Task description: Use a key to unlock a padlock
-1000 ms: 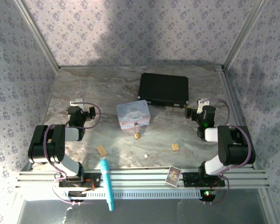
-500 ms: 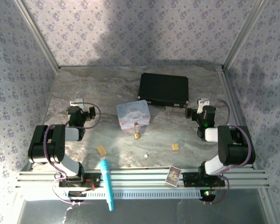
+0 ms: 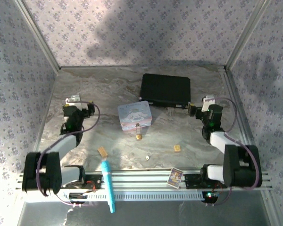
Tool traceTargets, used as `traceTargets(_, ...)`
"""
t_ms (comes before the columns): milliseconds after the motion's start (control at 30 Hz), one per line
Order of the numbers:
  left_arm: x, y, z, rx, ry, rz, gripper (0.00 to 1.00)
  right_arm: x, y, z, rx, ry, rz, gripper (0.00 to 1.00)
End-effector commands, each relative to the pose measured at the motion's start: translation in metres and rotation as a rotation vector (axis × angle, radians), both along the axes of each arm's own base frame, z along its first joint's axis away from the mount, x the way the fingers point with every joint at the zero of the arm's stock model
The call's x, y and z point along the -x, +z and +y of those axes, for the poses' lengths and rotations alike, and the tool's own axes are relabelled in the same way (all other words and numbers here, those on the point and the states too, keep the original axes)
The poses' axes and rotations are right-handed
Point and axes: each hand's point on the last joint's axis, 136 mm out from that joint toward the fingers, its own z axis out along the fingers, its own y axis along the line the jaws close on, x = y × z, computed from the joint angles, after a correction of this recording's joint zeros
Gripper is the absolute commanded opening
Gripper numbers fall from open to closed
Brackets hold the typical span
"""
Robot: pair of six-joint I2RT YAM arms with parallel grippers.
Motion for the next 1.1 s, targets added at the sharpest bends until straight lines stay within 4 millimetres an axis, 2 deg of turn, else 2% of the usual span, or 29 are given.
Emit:
traceTargets(0,0.012,0.017,0.002,0.202,0.079,0.016,1.00,0.009,0.027,0.006,-0.067,0.002,0.038,0.99)
traceTargets(67,0.025,0.026,0.002,0.398,0.158,0.051,1.00,0.019,0.041,0.006,-0.159,-0.038,0.079,0.99)
traceTargets(133,0.033,0.031,-0.009,0.533,0.141,0.073,1.00,0.032,0.041,-0.010,-0.275,-0.204,0.136,0.99)
traceTargets(167,0.036,0.032,-0.017,0.591,0.112,0.081,1.00,0.038,0.038,-0.010,-0.330,-0.232,0.173,0.99)
traceTargets(267,0.048,0.028,-0.044,0.700,0.000,0.146,1.00,0.046,0.036,0.008,-0.408,-0.139,0.227,0.99)
traceTargets(367,0.067,0.010,-0.069,0.749,-0.031,0.291,1.00,0.057,0.035,0.038,-0.499,-0.017,0.265,0.99)
traceTargets(467,0.088,-0.002,-0.099,0.674,-0.080,0.428,1.00,0.072,0.026,0.067,-0.528,0.050,0.379,0.99)
traceTargets(633,0.120,-0.018,-0.157,0.608,-0.216,0.582,0.99,0.107,0.008,0.128,-0.416,0.201,0.549,0.99)
traceTargets(733,0.136,-0.026,-0.185,0.581,-0.265,0.645,0.98,0.133,-0.006,0.162,-0.325,0.267,0.621,0.99)
traceTargets(867,0.154,-0.032,-0.213,0.557,-0.306,0.700,0.97,0.167,-0.023,0.194,-0.246,0.296,0.661,0.96)
traceTargets(933,0.162,-0.036,-0.224,0.562,-0.321,0.726,0.96,0.182,-0.031,0.209,-0.233,0.313,0.687,0.91)
traceTargets(1067,0.169,-0.036,-0.231,0.574,-0.324,0.724,0.92,0.207,-0.047,0.232,-0.199,0.325,0.728,0.77)
